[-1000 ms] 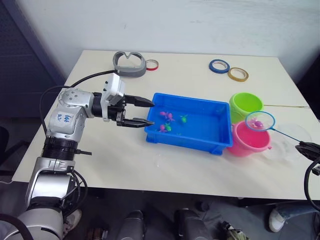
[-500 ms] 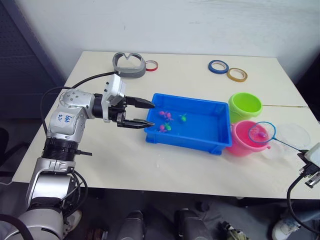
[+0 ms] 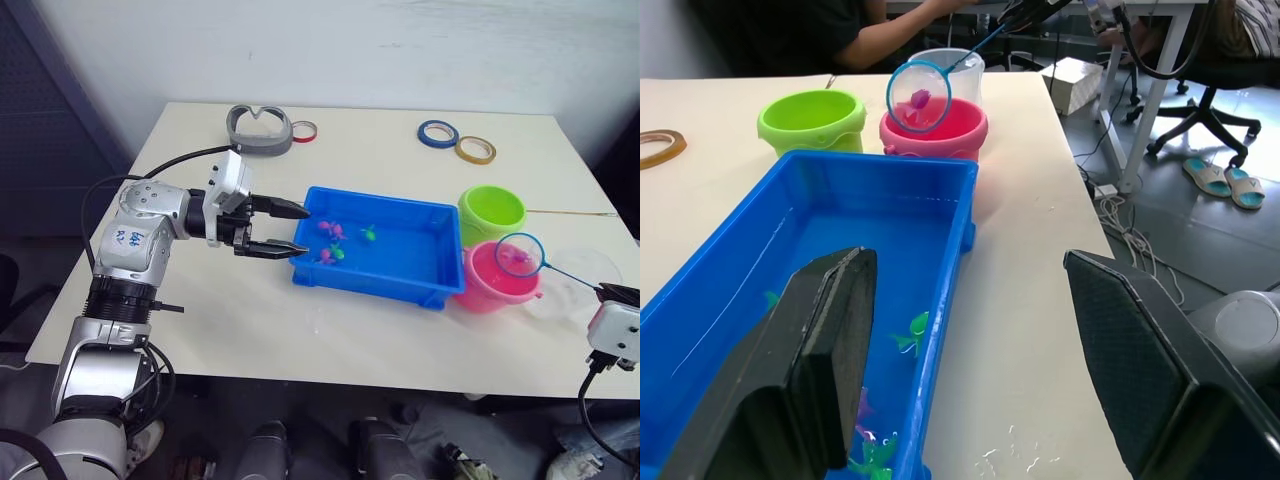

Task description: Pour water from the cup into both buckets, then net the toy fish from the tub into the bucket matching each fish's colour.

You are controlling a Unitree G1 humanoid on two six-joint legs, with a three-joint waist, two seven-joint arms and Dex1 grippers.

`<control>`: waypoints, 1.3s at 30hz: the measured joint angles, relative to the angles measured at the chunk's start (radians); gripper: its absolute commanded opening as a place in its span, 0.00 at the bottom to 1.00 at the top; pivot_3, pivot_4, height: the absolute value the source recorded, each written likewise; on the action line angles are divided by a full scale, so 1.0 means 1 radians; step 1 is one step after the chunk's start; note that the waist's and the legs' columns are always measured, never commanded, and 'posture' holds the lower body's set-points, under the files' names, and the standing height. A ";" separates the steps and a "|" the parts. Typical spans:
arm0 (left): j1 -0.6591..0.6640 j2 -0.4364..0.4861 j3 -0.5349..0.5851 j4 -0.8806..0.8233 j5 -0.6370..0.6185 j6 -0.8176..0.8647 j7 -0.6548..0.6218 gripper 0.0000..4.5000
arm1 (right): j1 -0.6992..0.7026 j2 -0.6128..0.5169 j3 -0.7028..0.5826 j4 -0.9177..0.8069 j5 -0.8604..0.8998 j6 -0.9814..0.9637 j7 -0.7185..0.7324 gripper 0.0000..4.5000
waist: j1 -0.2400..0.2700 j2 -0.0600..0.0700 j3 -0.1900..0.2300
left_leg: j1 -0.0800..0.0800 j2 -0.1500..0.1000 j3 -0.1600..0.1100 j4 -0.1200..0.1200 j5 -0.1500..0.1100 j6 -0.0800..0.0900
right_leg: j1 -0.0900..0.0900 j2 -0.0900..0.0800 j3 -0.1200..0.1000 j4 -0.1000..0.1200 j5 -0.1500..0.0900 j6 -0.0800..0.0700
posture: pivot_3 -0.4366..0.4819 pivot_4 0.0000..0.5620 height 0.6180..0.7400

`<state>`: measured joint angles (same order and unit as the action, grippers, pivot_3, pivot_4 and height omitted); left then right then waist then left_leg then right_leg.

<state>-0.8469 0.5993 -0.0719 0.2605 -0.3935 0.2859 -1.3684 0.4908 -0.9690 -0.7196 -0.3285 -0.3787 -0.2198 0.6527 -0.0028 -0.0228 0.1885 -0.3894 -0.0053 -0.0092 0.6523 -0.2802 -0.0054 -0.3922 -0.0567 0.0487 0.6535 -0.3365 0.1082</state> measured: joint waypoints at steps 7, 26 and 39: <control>0.001 0.000 0.000 -0.010 0.000 0.003 0.001 0.73 | 0.005 -0.006 -0.025 0.056 -0.116 -0.155 -0.074 0.00 | -0.001 0.000 0.000 | 0.002 0.001 0.004 -0.001 0.000 0.000 | 0.000 0.006 0.008 0.000 0.000 0.000 | 0.48 0.27 1.00; 0.000 -0.004 0.000 -0.008 0.003 0.001 0.000 0.73 | 0.040 0.107 -0.076 0.052 -0.380 -0.345 -0.387 0.00 | -0.002 0.000 0.000 | 0.003 0.002 0.007 -0.001 0.000 0.000 | 0.000 0.010 0.011 0.000 0.000 0.000 | 0.48 0.27 1.00; 0.000 -0.010 -0.006 -0.008 0.005 0.001 0.001 0.73 | 0.058 0.166 -0.037 0.022 -0.582 -0.328 -0.588 0.00 | -0.004 0.000 0.000 | 0.004 0.002 0.008 -0.001 0.000 0.000 | 0.000 0.011 0.012 0.001 0.000 -0.001 | 0.48 0.27 1.00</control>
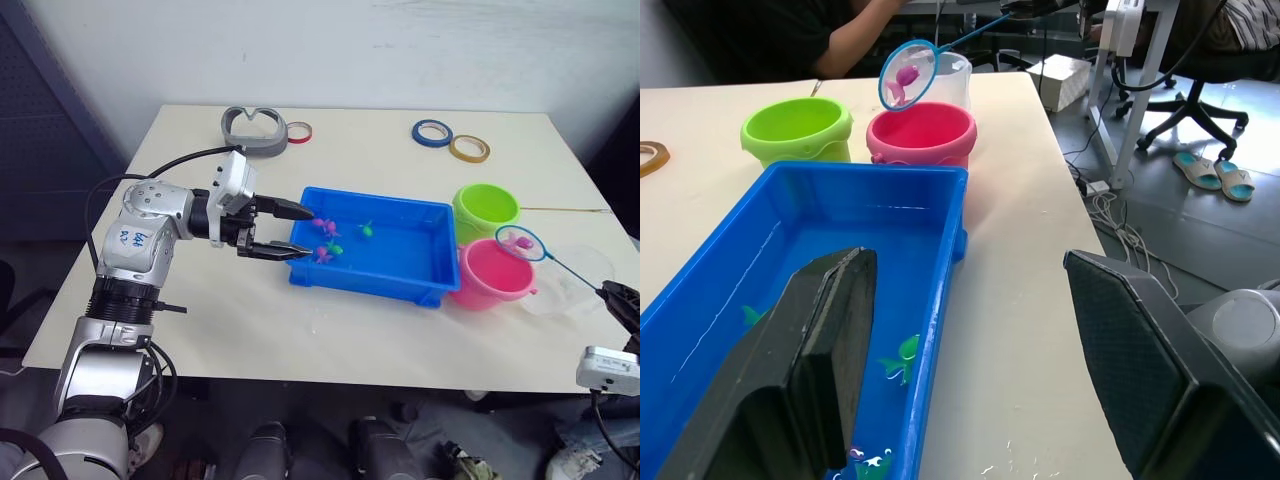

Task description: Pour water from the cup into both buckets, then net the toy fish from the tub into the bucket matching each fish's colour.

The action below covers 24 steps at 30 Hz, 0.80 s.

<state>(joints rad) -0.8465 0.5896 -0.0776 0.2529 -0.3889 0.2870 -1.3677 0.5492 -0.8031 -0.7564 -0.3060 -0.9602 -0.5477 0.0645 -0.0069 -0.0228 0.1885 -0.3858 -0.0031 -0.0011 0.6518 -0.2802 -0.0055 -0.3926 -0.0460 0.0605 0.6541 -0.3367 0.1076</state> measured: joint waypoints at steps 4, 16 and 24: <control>0.000 0.000 0.000 0.000 0.000 0.000 0.000 0.73 | 0.013 -0.001 0.004 -0.001 -0.043 0.002 -0.050 0.00 | 0.000 0.000 0.000 | 0.000 0.000 0.000 0.000 0.000 0.000 | 0.000 0.000 0.000 0.000 0.000 0.000 | 0.48 0.27 1.00; 0.000 0.000 0.000 0.000 0.001 0.000 0.001 0.73 | 0.032 0.011 0.011 -0.004 -0.089 0.029 -0.125 0.00 | -0.001 0.000 0.000 | 0.000 0.000 0.000 0.000 0.000 0.000 | 0.000 0.000 0.000 0.000 0.000 0.000 | 0.48 0.27 1.00; 0.000 0.048 0.004 0.015 0.002 0.011 -0.001 0.73 | -0.099 -0.081 0.009 -0.053 0.252 0.050 0.055 0.00 | -0.027 0.000 0.000 | 0.002 0.001 0.001 0.000 0.000 0.000 | 0.001 0.000 0.001 0.003 0.000 0.000 | 0.48 0.27 1.00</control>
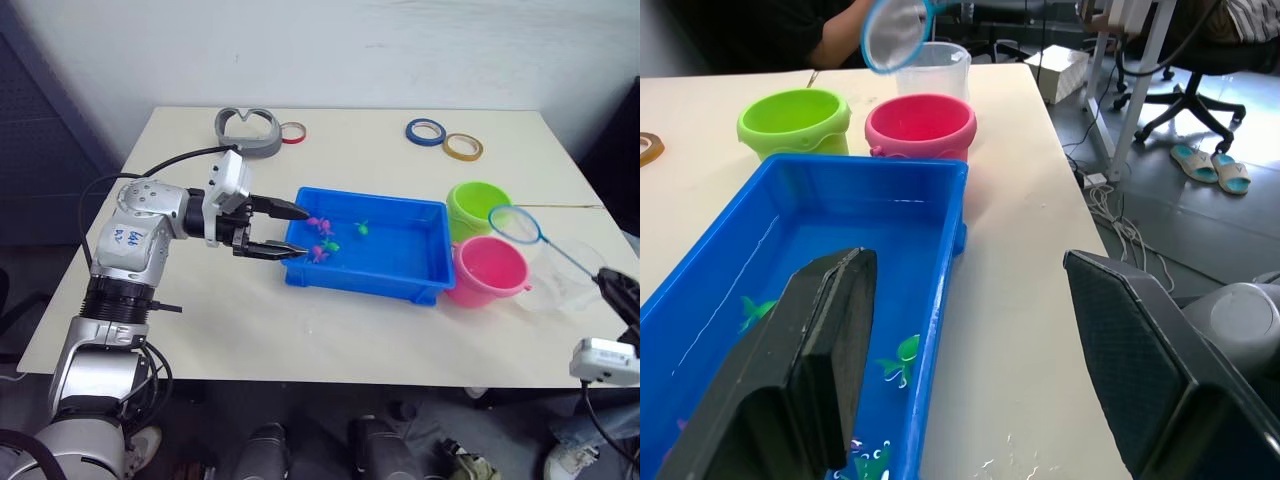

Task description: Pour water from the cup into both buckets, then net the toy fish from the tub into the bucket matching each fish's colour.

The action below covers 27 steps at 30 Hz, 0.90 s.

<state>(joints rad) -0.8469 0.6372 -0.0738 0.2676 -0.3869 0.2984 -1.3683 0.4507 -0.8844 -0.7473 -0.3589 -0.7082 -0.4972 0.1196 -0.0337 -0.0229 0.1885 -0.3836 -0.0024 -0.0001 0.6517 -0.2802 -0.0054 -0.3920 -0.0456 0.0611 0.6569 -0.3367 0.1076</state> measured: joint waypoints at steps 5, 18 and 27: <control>0.007 0.045 0.024 0.025 0.021 -0.001 0.035 0.73 | -0.176 -0.022 0.108 -0.043 0.253 0.177 0.189 0.00 | -0.003 -0.001 0.000 | 0.000 0.002 0.000 0.001 0.000 0.000 | 0.000 0.001 0.000 0.001 0.000 0.000 | 0.48 0.27 1.00; 0.225 0.143 0.150 -0.195 -0.010 0.129 0.177 0.73 | -0.631 0.027 0.523 -0.158 0.814 1.099 0.585 0.00 | 0.006 0.000 0.000 | -0.003 0.000 -0.009 0.003 0.000 -0.001 | -0.001 -0.013 -0.004 0.003 0.000 0.000 | 0.48 0.27 1.00; 0.420 0.208 0.269 -0.339 -0.068 0.213 0.242 0.73 | -0.834 -0.003 0.663 -0.130 1.023 1.432 0.704 0.00 | 0.007 0.000 0.000 | -0.005 -0.001 -0.011 -0.002 0.000 -0.001 | -0.003 -0.015 -0.006 0.000 0.000 0.000 | 0.48 0.27 1.00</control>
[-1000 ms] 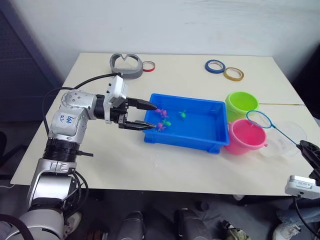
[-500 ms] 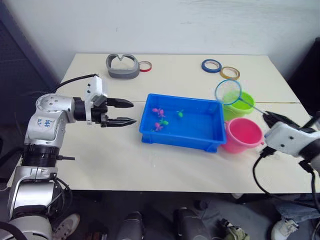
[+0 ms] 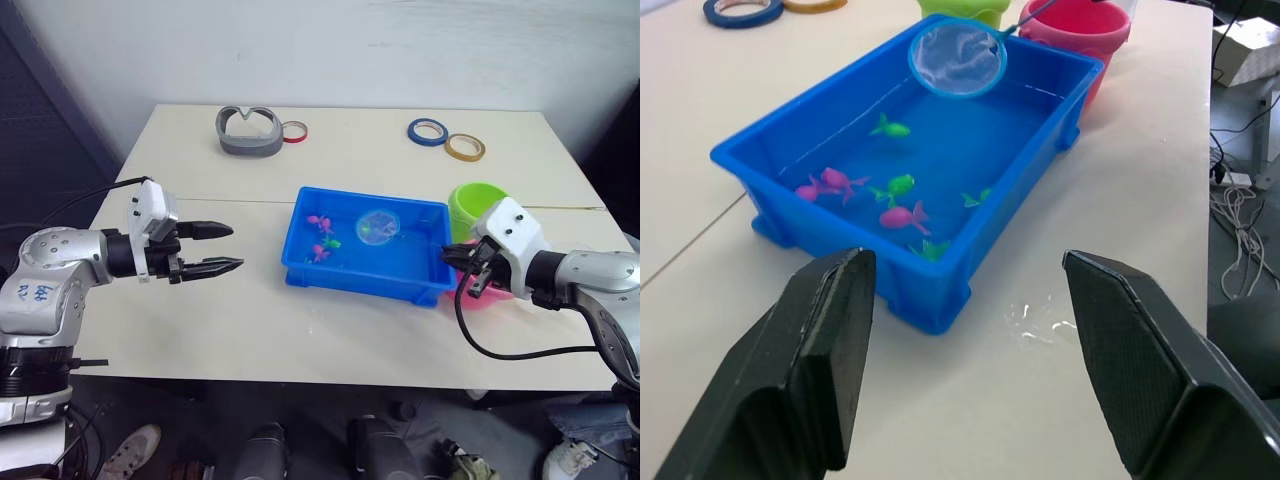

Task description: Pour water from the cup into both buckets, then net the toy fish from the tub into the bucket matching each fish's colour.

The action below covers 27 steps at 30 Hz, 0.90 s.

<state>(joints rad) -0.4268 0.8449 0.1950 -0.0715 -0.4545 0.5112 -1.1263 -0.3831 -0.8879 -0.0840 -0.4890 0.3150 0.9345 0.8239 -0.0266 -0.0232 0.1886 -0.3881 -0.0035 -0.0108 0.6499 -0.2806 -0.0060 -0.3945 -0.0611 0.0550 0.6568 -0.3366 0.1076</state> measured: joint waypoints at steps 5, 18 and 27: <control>0.037 0.003 0.027 -0.038 -0.020 0.014 0.026 0.73 | -0.035 -0.005 0.049 0.019 0.007 -0.007 0.010 0.00 | -0.001 0.000 0.000 | -0.001 0.000 0.000 -0.001 0.000 0.000 | 0.000 -0.001 0.000 -0.003 0.000 0.000 | 0.48 0.27 1.00; 0.050 0.006 0.033 -0.073 -0.048 0.037 0.056 0.73 | -0.130 0.033 0.198 0.064 -0.006 -0.033 -0.001 0.00 | -0.004 0.000 0.000 | -0.001 0.000 0.000 -0.002 0.000 0.000 | -0.001 -0.001 -0.001 -0.003 0.000 0.000 | 0.48 0.27 1.00; 0.095 0.022 0.049 -0.090 -0.055 0.043 0.071 0.73 | -0.148 0.061 0.277 0.099 -0.039 -0.032 -0.021 0.00 | -0.002 0.000 0.000 | -0.003 0.000 -0.001 -0.003 0.000 0.000 | -0.003 -0.001 -0.001 -0.003 0.000 0.000 | 0.48 0.27 1.00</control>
<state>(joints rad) -0.3322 0.8674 0.2444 -0.1614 -0.5093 0.5547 -1.0551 -0.5306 -0.8270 0.1934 -0.3903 0.2761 0.9025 0.8029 -0.0287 -0.0232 0.1887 -0.3911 -0.0038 -0.0114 0.6473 -0.2809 -0.0064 -0.3973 -0.0620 0.0540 0.6533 -0.3367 0.1074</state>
